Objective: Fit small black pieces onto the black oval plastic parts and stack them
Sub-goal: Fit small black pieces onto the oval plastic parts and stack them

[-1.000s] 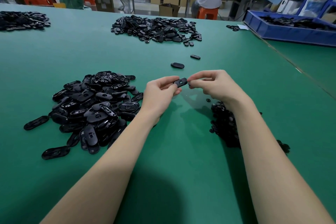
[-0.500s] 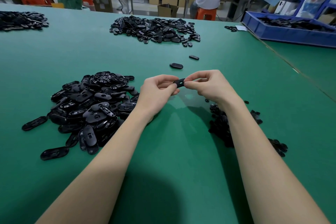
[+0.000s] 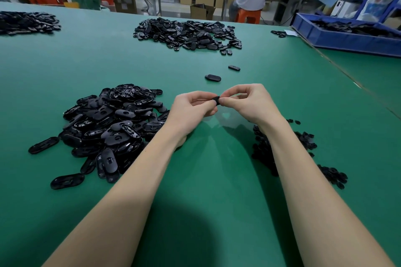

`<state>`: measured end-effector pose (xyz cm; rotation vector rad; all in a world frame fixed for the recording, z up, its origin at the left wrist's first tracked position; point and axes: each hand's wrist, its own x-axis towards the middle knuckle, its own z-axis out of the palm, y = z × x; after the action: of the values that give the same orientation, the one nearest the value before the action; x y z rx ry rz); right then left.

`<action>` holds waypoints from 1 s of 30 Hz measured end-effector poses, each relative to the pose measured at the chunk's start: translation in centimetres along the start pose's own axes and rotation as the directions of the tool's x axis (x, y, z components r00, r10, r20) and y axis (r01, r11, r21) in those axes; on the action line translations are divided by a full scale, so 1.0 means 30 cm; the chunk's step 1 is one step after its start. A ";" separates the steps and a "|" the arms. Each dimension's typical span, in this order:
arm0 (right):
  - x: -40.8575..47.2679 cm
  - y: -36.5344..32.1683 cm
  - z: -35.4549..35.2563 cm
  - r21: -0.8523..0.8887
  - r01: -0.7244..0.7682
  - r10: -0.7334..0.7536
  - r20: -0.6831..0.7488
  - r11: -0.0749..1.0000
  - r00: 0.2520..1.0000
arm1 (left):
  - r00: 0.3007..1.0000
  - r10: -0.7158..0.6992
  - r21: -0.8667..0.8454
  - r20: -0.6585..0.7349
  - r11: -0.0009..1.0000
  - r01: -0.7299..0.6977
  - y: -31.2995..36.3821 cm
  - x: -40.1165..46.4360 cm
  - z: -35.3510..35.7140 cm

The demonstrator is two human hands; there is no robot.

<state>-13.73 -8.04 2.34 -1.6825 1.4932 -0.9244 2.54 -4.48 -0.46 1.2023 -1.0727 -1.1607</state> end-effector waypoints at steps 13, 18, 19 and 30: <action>-0.011 0.006 -0.038 0.056 -0.155 0.141 0.201 0.986 0.969 | 0.978 -0.131 -0.172 0.162 0.972 0.159 0.023 0.003 -0.025; 0.000 0.007 -0.034 0.073 -0.118 0.100 0.217 0.990 0.971 | 0.992 -0.090 -0.095 0.083 0.991 0.098 0.018 0.007 -0.021; 0.001 0.007 -0.029 0.074 -0.114 0.096 0.207 0.991 0.974 | 0.995 -0.087 -0.074 0.058 0.993 0.091 0.015 0.008 -0.020; 0.008 -0.010 0.019 0.079 -0.058 0.049 0.115 0.995 0.992 | 0.994 -0.089 -0.177 0.067 0.979 0.099 0.001 0.009 -0.033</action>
<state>-13.07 -8.22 2.34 -1.6006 1.3996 -0.8370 3.54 -4.65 -0.50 1.0920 -0.9407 -1.3442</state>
